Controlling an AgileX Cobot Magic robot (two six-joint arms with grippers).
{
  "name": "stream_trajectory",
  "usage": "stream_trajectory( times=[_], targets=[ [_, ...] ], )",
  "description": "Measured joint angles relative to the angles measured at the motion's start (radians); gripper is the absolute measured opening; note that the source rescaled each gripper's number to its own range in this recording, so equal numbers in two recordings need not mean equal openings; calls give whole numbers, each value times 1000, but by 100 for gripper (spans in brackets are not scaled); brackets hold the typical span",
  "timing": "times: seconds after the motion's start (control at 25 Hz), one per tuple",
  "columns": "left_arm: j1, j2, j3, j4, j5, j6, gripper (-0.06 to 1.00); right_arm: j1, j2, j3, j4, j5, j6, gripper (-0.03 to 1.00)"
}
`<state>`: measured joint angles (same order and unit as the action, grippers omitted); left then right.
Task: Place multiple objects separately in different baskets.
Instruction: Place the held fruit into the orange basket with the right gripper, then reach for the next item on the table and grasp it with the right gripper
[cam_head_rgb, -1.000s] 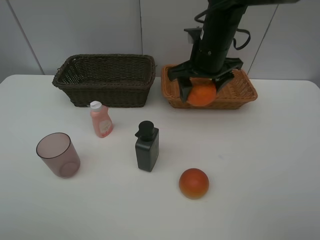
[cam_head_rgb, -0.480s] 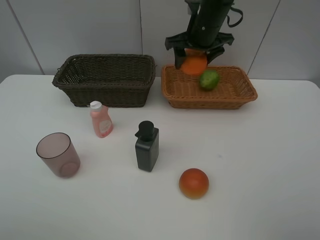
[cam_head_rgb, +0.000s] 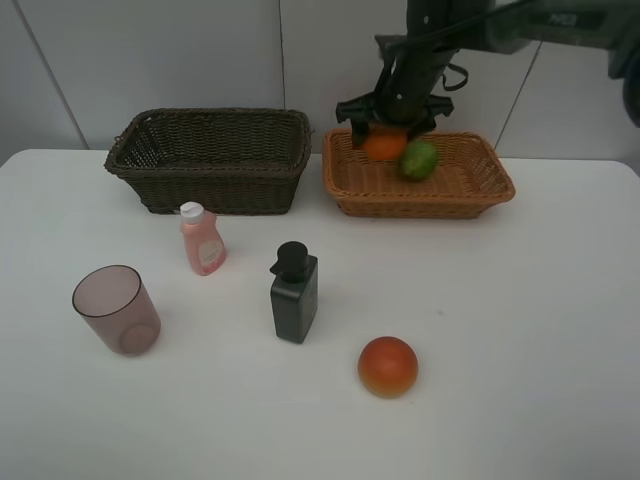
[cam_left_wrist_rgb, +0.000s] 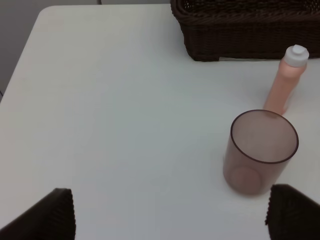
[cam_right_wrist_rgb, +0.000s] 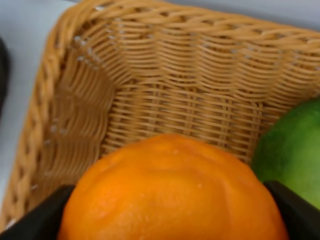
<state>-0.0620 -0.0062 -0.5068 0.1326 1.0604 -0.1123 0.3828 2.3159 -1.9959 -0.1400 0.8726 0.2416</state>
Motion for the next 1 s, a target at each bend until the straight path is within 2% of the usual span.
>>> stream_trajectory(
  times=[0.44,0.52,0.6,0.64,0.8,1.0],
  targets=[
    [0,0,0,0,0,0,98,0,54,0,1,-19,0,39],
    [0,0,0,0,0,0,98,0,54,0,1,-19,0,51],
    [0,0,0,0,0,0,98,0,53,0,0,-20,0,69],
    [0,0,0,0,0,0,98,0,51,0,1,-18,0,73],
    [0,0,0,0,0,0,98,0,18,0,1,17,0,78],
    [0,0,0,0,0,0,98,0,-73,8,-7,148,-1,81]
  ],
)
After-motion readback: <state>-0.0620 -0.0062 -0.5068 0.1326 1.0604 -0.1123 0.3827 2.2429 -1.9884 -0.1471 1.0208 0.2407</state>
